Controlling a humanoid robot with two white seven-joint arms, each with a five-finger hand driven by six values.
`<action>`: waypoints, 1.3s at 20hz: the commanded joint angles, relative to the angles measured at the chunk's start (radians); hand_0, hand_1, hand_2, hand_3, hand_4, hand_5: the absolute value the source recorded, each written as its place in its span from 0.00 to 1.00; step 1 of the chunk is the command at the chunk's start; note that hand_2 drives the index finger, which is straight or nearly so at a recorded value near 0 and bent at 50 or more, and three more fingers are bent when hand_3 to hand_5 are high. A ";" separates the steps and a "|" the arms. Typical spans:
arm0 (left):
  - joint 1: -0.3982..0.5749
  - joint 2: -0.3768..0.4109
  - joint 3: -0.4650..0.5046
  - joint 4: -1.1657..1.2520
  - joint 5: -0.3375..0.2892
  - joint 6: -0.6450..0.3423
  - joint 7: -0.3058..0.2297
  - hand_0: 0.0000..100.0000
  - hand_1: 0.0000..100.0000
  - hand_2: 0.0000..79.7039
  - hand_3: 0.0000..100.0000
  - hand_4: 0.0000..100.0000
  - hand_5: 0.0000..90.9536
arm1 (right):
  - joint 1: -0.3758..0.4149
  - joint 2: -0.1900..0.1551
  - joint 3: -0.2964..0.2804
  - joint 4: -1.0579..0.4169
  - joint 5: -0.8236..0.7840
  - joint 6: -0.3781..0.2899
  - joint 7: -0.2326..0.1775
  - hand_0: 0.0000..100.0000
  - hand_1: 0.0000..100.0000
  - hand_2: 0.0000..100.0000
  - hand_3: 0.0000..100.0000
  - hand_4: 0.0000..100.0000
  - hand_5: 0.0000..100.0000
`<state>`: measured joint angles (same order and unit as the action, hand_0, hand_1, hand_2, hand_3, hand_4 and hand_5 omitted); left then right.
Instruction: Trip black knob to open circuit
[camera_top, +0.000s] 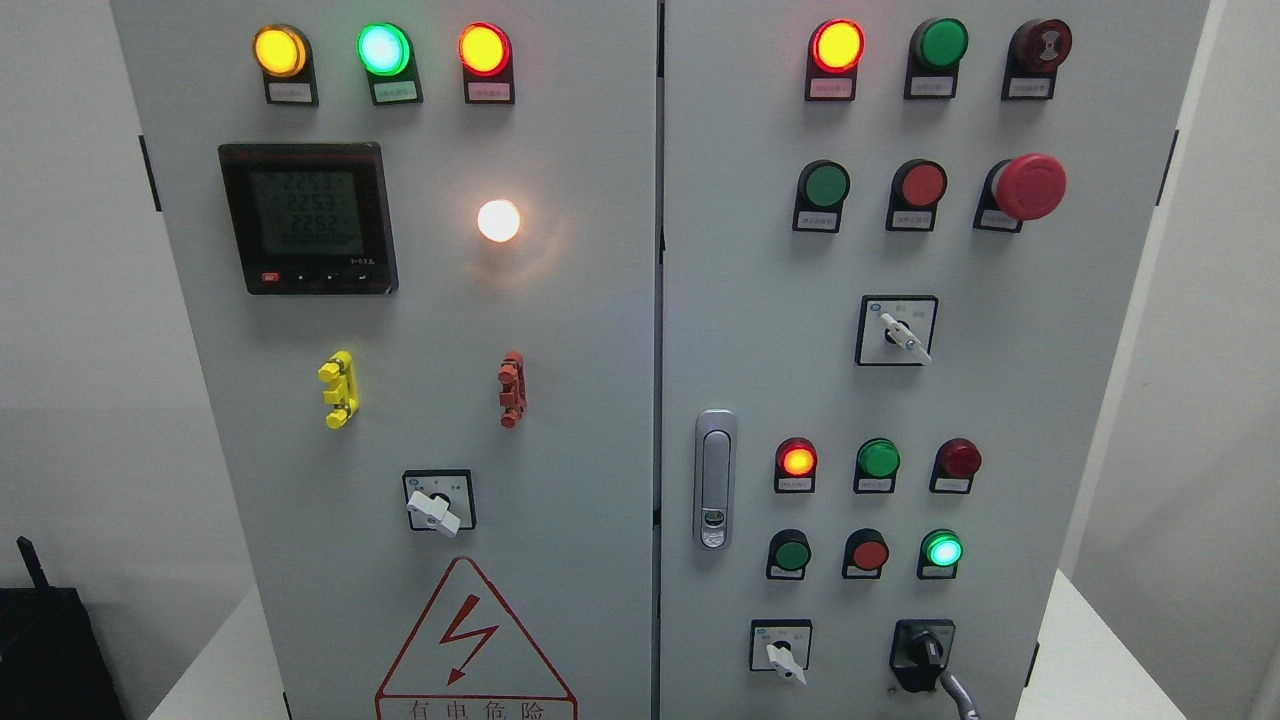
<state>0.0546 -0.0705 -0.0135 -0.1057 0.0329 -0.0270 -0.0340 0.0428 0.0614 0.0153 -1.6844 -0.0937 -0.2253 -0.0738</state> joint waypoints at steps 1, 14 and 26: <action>-0.004 0.000 0.001 0.000 0.002 -0.001 0.000 0.12 0.39 0.00 0.00 0.00 0.00 | -0.006 -0.005 -0.005 -0.017 -0.004 -0.006 0.005 0.06 0.12 0.01 1.00 1.00 1.00; -0.002 0.000 0.001 0.000 0.002 -0.002 0.000 0.12 0.39 0.00 0.00 0.00 0.00 | 0.092 0.006 -0.006 -0.101 -0.004 -0.008 -0.029 0.06 0.11 0.00 1.00 0.99 0.99; -0.002 0.000 0.001 0.000 0.002 -0.002 0.000 0.12 0.39 0.00 0.00 0.00 0.00 | 0.207 0.017 0.014 -0.202 -0.009 -0.009 -0.027 0.04 0.10 0.00 0.58 0.45 0.42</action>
<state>0.0546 -0.0705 -0.0135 -0.1057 0.0329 -0.0270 -0.0339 0.2492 0.0738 0.0255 -1.8574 -0.0979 -0.2253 -0.0994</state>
